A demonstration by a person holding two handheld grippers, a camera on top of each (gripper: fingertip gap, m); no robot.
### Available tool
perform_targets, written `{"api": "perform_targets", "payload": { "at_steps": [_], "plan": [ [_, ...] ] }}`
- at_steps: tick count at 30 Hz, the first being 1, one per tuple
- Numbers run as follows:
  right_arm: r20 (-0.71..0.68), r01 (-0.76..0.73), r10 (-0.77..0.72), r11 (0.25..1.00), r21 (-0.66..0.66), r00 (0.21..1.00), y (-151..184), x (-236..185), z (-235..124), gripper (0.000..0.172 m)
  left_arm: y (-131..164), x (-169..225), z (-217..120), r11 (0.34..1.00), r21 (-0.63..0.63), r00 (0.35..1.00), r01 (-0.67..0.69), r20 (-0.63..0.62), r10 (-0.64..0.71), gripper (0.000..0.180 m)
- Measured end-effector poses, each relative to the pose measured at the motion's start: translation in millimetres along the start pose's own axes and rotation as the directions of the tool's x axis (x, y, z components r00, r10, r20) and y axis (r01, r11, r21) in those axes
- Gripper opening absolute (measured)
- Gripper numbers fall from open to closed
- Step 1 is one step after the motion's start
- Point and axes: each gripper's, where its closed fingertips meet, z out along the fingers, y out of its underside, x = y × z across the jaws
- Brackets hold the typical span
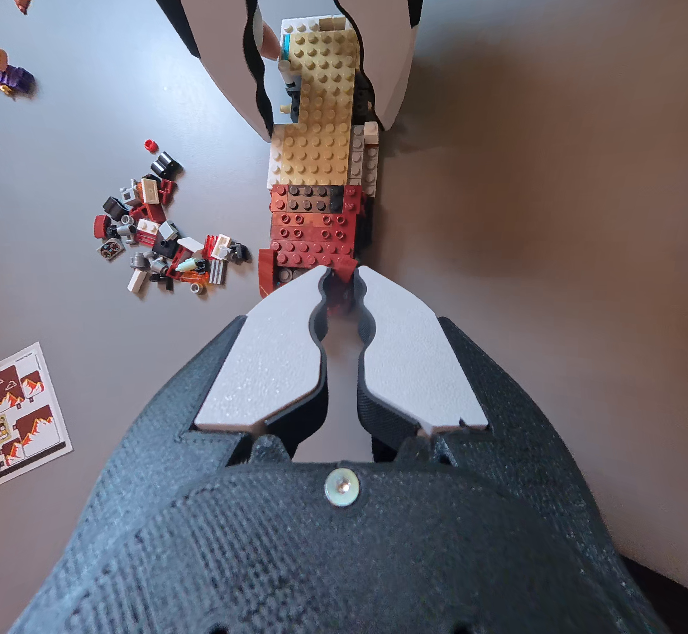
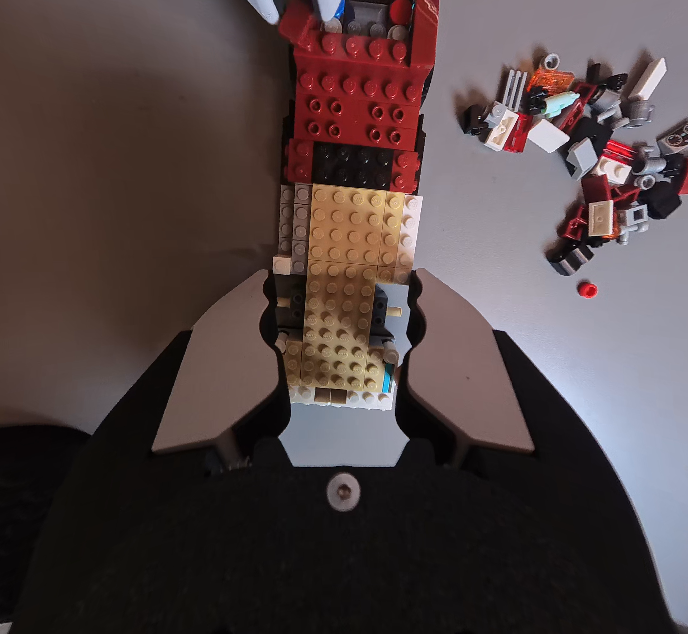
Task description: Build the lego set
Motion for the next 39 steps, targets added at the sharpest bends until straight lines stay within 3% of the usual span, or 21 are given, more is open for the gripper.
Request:
{"api": "perform_targets", "payload": {
  "at_steps": [16, 39],
  "plan": [
    [0.004, 0.002, -0.002, 1.000, -0.003, 1.000, 0.0, 0.3, 0.0, 0.068, 2.0, -1.9, -7.3, 0.999, 0.006, 0.999, -0.033, 0.013, 0.033, 0.015],
    [0.005, 0.002, -0.002, 1.000, -0.003, 1.000, 0.1, 1.2, -0.3, 0.068, 2.1, -2.2, -4.4, 0.999, -0.004, 0.999, -0.035, -0.008, 0.035, 0.005]
  ]
}}
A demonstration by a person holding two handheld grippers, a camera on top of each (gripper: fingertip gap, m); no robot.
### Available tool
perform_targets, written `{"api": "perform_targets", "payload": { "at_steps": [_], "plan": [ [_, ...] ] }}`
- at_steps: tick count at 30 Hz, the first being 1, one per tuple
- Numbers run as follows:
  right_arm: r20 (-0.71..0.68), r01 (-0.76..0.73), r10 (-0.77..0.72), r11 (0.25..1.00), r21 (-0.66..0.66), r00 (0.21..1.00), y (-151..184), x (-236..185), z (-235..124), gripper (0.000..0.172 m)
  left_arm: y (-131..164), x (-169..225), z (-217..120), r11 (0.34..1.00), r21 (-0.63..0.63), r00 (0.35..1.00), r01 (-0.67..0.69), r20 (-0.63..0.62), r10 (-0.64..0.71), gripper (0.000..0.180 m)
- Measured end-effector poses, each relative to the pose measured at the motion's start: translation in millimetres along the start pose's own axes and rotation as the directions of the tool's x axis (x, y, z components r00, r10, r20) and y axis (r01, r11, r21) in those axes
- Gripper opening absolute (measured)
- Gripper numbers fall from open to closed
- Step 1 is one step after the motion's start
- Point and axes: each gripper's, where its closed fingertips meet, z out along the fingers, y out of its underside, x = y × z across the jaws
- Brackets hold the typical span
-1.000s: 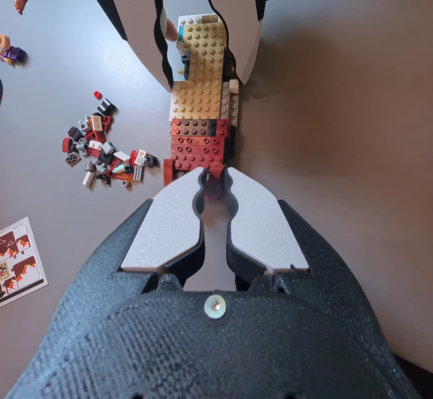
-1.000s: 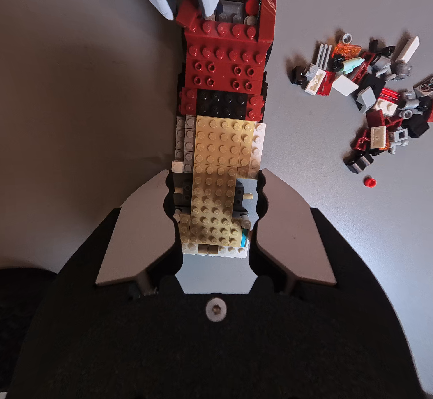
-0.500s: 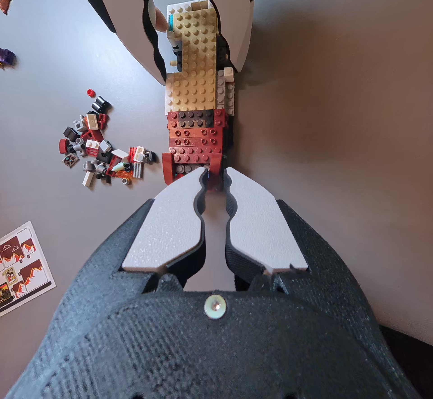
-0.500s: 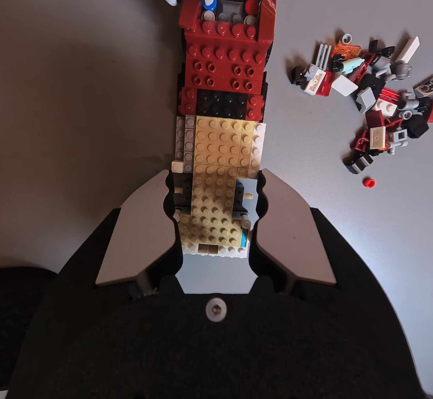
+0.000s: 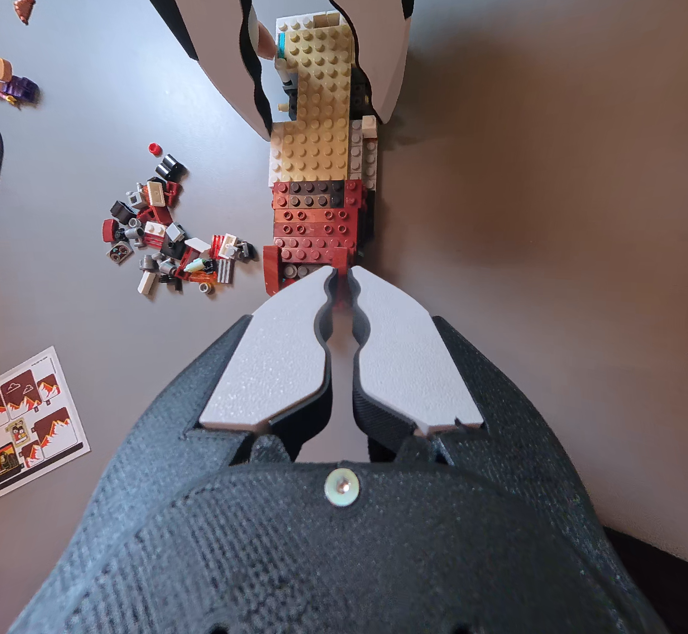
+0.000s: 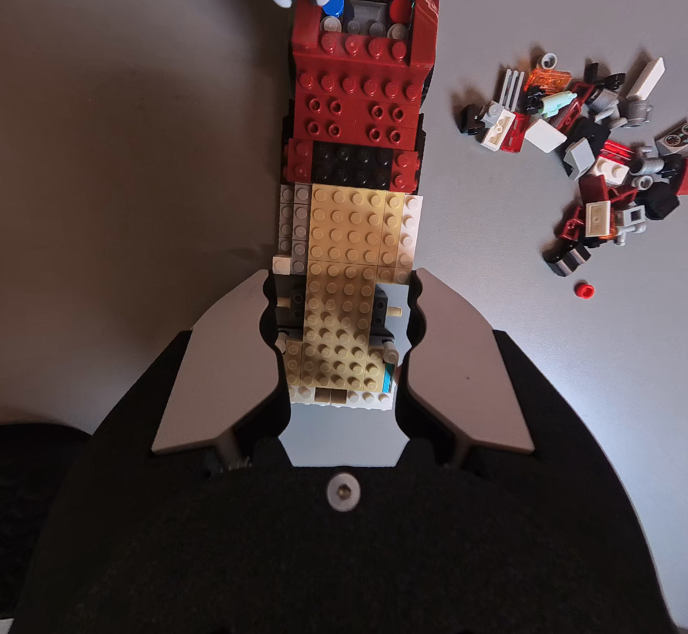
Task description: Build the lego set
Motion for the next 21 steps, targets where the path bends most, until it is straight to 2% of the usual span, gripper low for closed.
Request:
{"api": "perform_targets", "payload": {
  "at_steps": [9, 17, 21],
  "plan": [
    [0.003, 0.004, -0.004, 1.000, -0.004, 1.000, 0.1, 0.5, 0.1, 0.068, -0.8, 0.2, -0.6, 1.000, -0.013, 1.000, 0.007, -0.003, -0.007, 0.000],
    [0.002, 0.011, -0.011, 1.000, -0.013, 1.000, 0.3, 1.4, -0.1, 0.068, 1.6, -3.1, -3.7, 0.999, -0.027, 0.999, -0.022, -0.033, 0.021, 0.015],
    [0.001, 0.012, -0.012, 1.000, -0.018, 1.000, 0.5, 1.7, -0.2, 0.069, 3.6, -2.9, 0.4, 0.999, -0.040, 0.997, -0.030, -0.072, 0.027, 0.015]
  ]
}}
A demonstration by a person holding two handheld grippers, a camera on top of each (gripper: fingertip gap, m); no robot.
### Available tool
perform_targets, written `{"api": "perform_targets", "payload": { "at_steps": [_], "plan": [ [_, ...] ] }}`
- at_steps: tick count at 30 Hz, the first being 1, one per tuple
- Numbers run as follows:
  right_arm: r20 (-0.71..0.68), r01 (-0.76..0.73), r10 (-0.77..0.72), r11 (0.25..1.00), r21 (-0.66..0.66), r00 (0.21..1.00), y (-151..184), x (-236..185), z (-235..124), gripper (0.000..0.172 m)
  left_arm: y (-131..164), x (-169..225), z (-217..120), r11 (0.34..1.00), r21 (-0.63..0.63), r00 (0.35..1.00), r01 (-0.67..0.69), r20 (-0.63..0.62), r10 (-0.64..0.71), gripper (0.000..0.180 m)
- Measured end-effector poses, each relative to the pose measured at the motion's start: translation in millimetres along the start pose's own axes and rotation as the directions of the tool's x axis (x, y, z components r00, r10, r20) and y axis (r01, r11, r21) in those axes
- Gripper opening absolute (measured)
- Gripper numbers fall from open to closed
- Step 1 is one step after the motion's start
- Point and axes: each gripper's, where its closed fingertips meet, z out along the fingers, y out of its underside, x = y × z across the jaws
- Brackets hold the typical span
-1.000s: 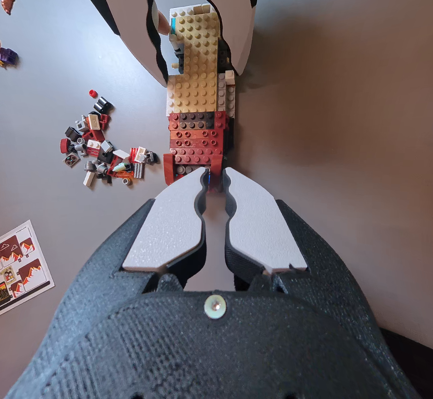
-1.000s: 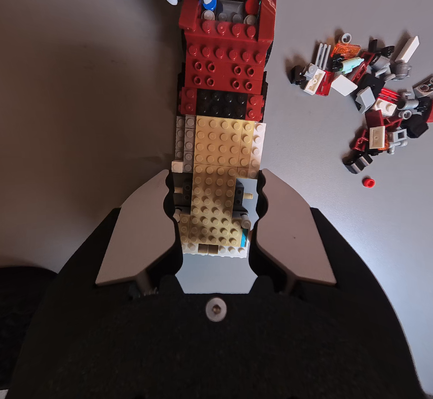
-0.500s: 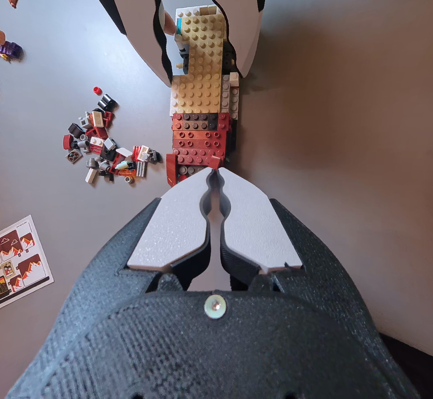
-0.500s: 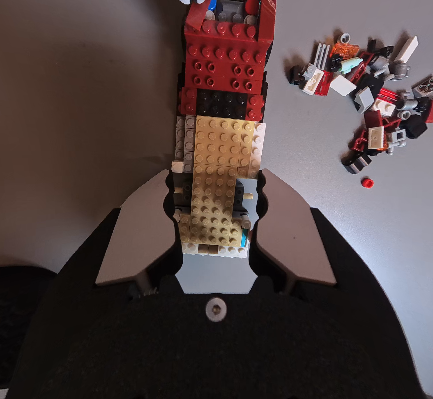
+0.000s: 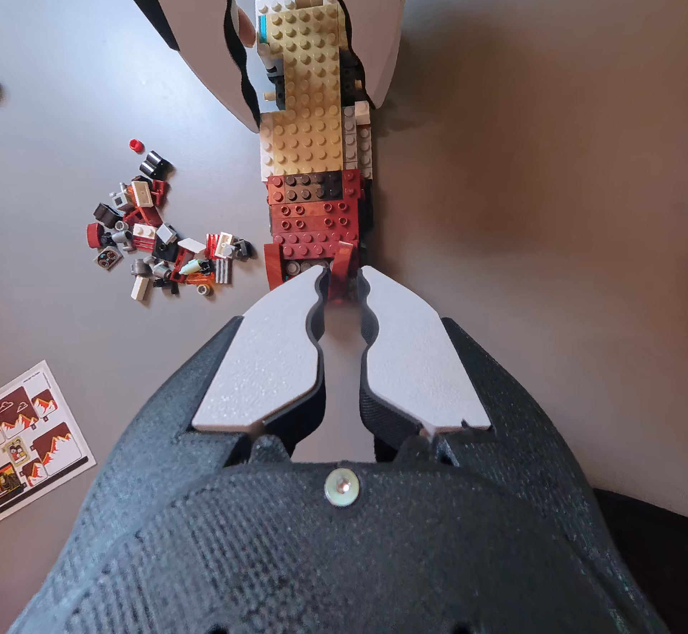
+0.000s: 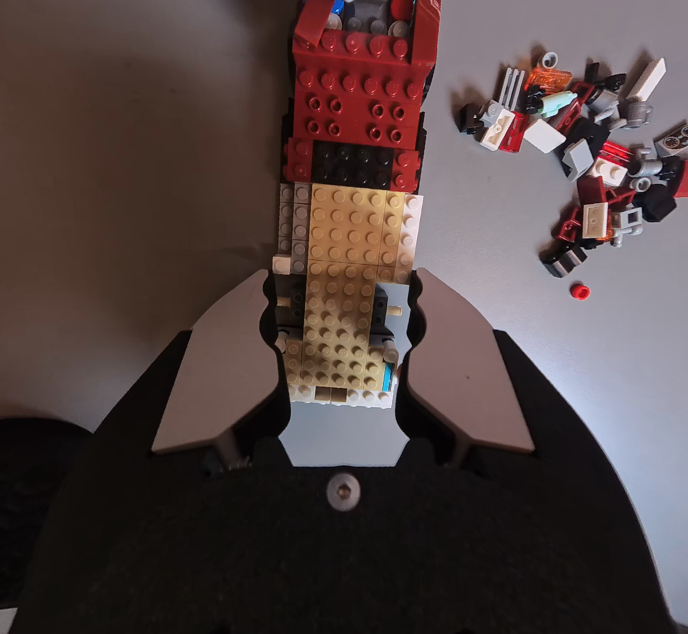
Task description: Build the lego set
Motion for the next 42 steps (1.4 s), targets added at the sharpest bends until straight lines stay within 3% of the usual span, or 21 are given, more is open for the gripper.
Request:
{"api": "perform_targets", "payload": {
  "at_steps": [14, 30, 42],
  "plan": [
    [0.001, -0.014, 0.014, 1.000, 0.006, 1.000, 0.5, 0.3, 0.0, 0.068, -1.3, 1.3, 2.4, 0.999, -0.050, 1.000, 0.012, 0.021, -0.011, 0.008],
    [0.001, -0.035, 0.035, 0.999, 0.035, 0.999, 0.0, 0.4, 0.8, 0.068, 0.5, 0.7, 3.9, 0.950, -0.289, 0.970, -0.121, 0.171, 0.176, 0.009],
    [0.002, -0.040, 0.040, 0.998, 0.044, 0.999, 0.1, 0.5, 1.1, 0.069, 0.8, -0.2, 4.3, 0.879, -0.412, 0.866, -0.241, 0.317, 0.386, 0.009]
  ]
}}
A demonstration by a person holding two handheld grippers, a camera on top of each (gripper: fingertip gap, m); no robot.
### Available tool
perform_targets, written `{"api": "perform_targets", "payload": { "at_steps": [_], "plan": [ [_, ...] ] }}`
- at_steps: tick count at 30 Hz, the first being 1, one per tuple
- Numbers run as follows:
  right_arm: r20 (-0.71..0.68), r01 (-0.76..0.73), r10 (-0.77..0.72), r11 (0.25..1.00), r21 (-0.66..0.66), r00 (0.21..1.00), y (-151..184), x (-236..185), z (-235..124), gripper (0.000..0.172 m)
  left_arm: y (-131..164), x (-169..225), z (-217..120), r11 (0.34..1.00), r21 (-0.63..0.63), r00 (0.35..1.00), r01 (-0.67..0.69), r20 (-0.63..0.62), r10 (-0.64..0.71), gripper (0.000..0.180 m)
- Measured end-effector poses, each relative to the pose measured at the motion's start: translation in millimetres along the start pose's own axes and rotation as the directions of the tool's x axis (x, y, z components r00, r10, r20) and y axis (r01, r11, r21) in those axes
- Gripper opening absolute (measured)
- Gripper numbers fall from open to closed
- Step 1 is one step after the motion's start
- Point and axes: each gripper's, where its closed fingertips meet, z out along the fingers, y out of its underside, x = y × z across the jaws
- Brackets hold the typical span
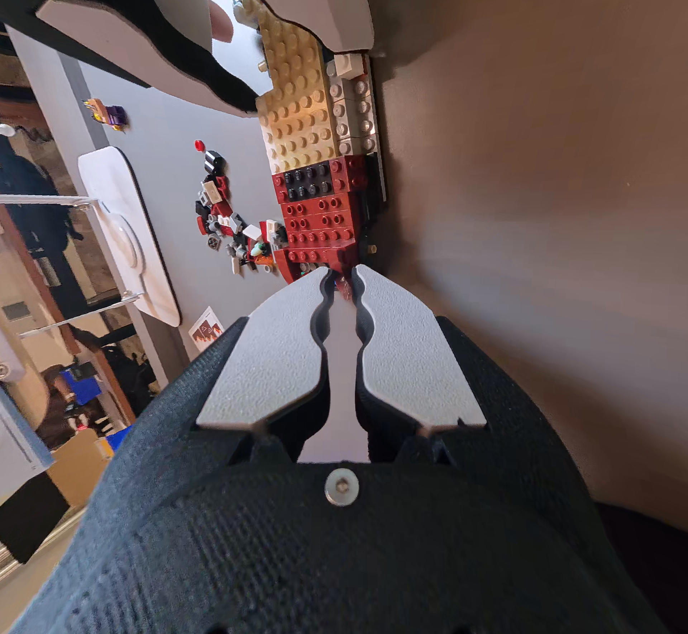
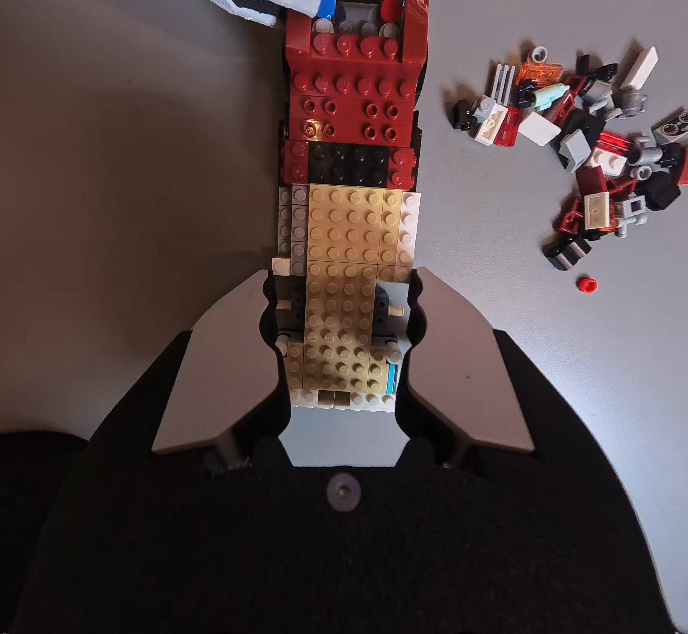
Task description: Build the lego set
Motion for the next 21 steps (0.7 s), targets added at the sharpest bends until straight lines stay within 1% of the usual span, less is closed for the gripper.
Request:
{"api": "perform_targets", "payload": {
  "at_steps": [5, 8, 14, 17, 21],
  "plan": [
    [0.014, -0.015, 0.015, 1.000, -0.002, 1.000, 0.7, -0.2, 0.6, 0.069, -0.3, -0.1, -0.2, 0.999, -0.006, 0.995, -0.047, 0.088, 0.047, 0.008],
    [0.030, -0.032, 0.032, 0.999, 0.005, 0.999, 1.4, -0.4, 1.3, 0.069, -0.4, -0.2, -0.4, 0.993, -0.023, 0.982, -0.115, 0.151, 0.117, 0.008],
    [0.020, -0.025, 0.025, 1.000, -0.006, 0.999, 1.5, 0.1, 0.9, 0.069, -0.8, 0.5, -1.7, 0.991, -0.022, 0.975, -0.133, 0.176, 0.135, 0.008],
    [0.014, -0.024, 0.024, 1.000, -0.007, 1.000, 1.4, 0.8, 0.7, 0.069, -0.6, 1.7, -2.4, 0.994, -0.004, 0.980, -0.109, 0.167, 0.108, 0.007],
    [0.014, -0.025, 0.025, 1.000, -0.008, 1.000, 1.5, 0.8, 0.8, 0.069, -0.5, 1.6, -2.1, 0.988, -0.044, 0.969, -0.151, 0.191, 0.157, 0.008]
  ]
}}
